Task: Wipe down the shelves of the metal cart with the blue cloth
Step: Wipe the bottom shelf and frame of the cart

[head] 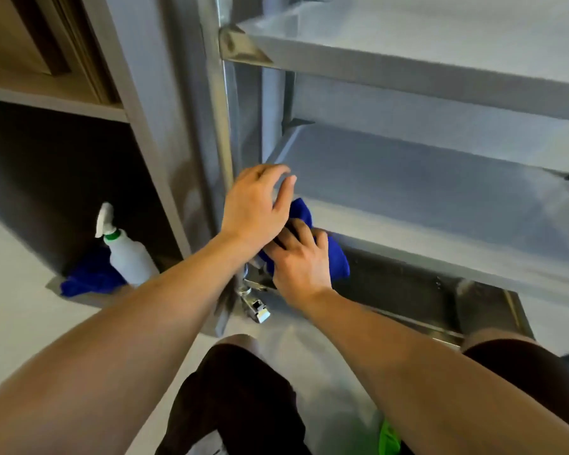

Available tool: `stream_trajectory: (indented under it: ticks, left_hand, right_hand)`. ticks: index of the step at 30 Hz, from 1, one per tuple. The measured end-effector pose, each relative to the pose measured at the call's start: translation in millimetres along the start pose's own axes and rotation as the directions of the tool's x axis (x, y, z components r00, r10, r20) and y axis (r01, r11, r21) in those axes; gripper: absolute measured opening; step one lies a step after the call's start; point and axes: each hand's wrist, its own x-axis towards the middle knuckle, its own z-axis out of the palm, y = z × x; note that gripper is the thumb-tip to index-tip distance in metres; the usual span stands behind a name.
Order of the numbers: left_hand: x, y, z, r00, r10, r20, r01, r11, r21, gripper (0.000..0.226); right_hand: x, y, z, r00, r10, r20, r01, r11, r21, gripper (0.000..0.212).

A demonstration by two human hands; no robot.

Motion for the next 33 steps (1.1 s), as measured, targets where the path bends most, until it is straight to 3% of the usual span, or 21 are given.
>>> stream_trajectory:
  ticks: [3, 6, 8, 13, 16, 21, 23, 26, 30, 33]
  left_hand:
    - [-22, -17, -9, 0.992, 0.065, -0.111, -0.068, 0.997, -0.025, 0.024]
    - [-44, -35, -4, 0.986, 0.145, -0.083, -0.147, 0.989, -0.018, 0.025]
    - [-62, -47, 7, 0.989, 0.145, -0.020, -0.146, 0.989, -0.030, 0.027]
    - [-116, -63, 59, 0.991, 0.039, 0.129, -0.032, 0.998, -0.055, 0.025]
    - [-136, -70, 95, 0.977, -0.106, 0.184, 0.113, 0.993, -0.029, 0.023]
    - [-141, -86, 134, 0.924, -0.335, 0.184, 0.356, 0.930, -0.095, 0.043]
    - [-140, -96, 148, 0.890, -0.406, 0.208, 0.432, 0.897, -0.094, 0.048]
    - [-138, -113, 174, 0.851, -0.487, 0.196, 0.497, 0.868, 0.001, 0.052]
    - [-131, -114, 202, 0.803, -0.584, 0.117, 0.593, 0.803, -0.060, 0.059]
    - [-128, -113, 207, 0.806, -0.579, 0.122, 0.585, 0.811, -0.013, 0.056]
  right_hand:
    - [-28, -2, 23, 0.990, -0.111, 0.092, 0.106, 0.993, 0.054, 0.053]
    - [-49, 12, 43, 0.946, 0.065, 0.317, -0.084, 0.995, 0.047, 0.058]
    - [-56, 29, 54, 0.918, 0.155, 0.365, -0.174, 0.985, 0.019, 0.059]
    - [-55, 70, 78, 0.916, 0.301, 0.266, -0.308, 0.951, -0.016, 0.062]
    - [-50, 83, 102, 0.902, 0.370, 0.222, -0.380, 0.925, 0.005, 0.057]
    - [-68, 87, 152, 0.853, 0.232, 0.467, -0.246, 0.969, -0.032, 0.062]
    - [-72, 89, 169, 0.867, 0.189, 0.461, -0.187, 0.981, -0.049, 0.064]
    - [-47, 94, 191, 0.867, 0.222, 0.446, -0.226, 0.973, -0.045, 0.065]
    - [3, 110, 215, 0.839, 0.223, 0.497, -0.212, 0.974, -0.079, 0.077]
    - [24, 121, 222, 0.806, 0.298, 0.511, -0.268, 0.954, -0.133, 0.067]
